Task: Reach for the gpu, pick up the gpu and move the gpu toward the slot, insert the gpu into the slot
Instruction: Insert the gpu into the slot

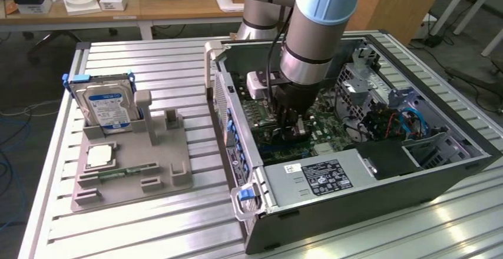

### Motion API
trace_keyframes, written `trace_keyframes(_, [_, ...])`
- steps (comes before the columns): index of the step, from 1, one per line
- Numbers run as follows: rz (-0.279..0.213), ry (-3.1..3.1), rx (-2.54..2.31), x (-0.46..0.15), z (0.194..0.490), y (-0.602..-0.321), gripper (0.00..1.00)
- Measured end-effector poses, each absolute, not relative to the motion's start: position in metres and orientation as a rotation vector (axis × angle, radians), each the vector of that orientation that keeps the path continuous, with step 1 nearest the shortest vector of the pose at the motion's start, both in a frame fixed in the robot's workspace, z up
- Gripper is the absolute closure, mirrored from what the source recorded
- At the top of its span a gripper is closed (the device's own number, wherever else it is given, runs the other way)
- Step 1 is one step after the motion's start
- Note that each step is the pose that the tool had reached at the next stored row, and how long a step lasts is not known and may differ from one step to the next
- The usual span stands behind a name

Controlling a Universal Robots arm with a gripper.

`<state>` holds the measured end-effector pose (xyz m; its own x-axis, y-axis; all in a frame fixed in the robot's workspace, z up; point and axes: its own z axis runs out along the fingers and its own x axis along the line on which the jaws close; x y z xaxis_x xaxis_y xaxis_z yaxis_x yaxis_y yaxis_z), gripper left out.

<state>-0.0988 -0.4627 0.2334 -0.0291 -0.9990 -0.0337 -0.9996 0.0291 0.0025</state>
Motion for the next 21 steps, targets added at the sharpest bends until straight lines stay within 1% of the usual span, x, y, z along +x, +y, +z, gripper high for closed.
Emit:
trace_keyframes(10, [0.04,2.237,-2.173,-0.0991,0.2335,-0.4627,0.73])
trace_keyframes(15, [0.04,2.237,-2.172,-0.0992,0.2399,-0.4627,0.73])
trace_keyframes(21, [0.04,2.237,-2.173,-0.0991,0.2402,-0.4627,0.73])
